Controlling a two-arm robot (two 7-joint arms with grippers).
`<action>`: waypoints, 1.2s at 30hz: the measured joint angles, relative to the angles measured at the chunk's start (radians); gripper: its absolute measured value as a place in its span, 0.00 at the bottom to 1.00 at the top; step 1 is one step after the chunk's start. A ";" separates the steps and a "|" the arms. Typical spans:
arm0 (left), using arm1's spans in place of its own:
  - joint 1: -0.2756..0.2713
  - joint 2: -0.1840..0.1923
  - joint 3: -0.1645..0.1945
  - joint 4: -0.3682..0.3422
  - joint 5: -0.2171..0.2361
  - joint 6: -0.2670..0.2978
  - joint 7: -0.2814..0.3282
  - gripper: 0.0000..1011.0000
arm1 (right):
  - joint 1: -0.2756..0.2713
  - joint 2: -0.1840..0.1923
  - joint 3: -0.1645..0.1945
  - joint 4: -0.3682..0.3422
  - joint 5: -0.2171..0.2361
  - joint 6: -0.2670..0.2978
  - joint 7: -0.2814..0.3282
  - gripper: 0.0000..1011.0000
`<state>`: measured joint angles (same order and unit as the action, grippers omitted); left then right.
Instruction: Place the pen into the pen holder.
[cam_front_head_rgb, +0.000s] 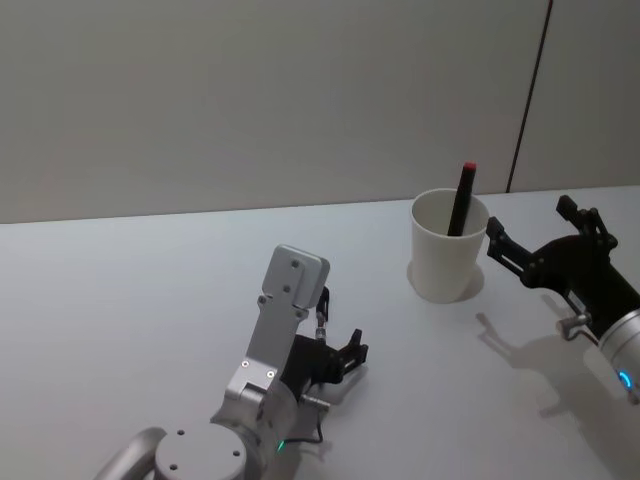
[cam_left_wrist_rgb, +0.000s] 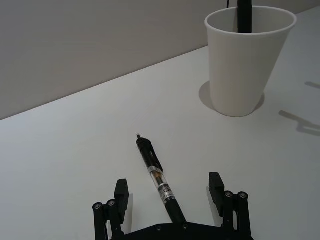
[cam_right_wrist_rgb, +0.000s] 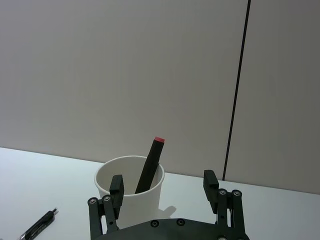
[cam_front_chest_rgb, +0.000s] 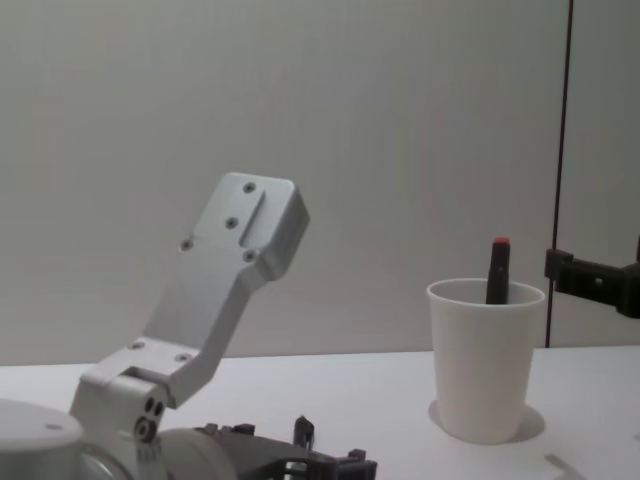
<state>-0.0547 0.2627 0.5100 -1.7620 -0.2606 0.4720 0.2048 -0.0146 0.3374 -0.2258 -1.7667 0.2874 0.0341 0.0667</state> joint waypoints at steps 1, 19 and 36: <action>0.001 -0.001 0.001 -0.001 0.002 0.001 0.001 0.99 | 0.000 0.000 0.000 0.000 0.000 0.000 0.000 0.99; 0.012 -0.023 -0.003 -0.015 0.005 0.041 0.010 0.99 | 0.000 0.000 0.000 0.000 0.000 0.000 0.000 0.99; 0.013 -0.042 -0.019 -0.012 -0.017 0.085 0.014 0.99 | 0.000 0.000 0.000 0.000 0.000 0.000 0.000 0.99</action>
<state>-0.0413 0.2209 0.4908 -1.7737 -0.2781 0.5569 0.2192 -0.0146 0.3375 -0.2258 -1.7667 0.2874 0.0341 0.0668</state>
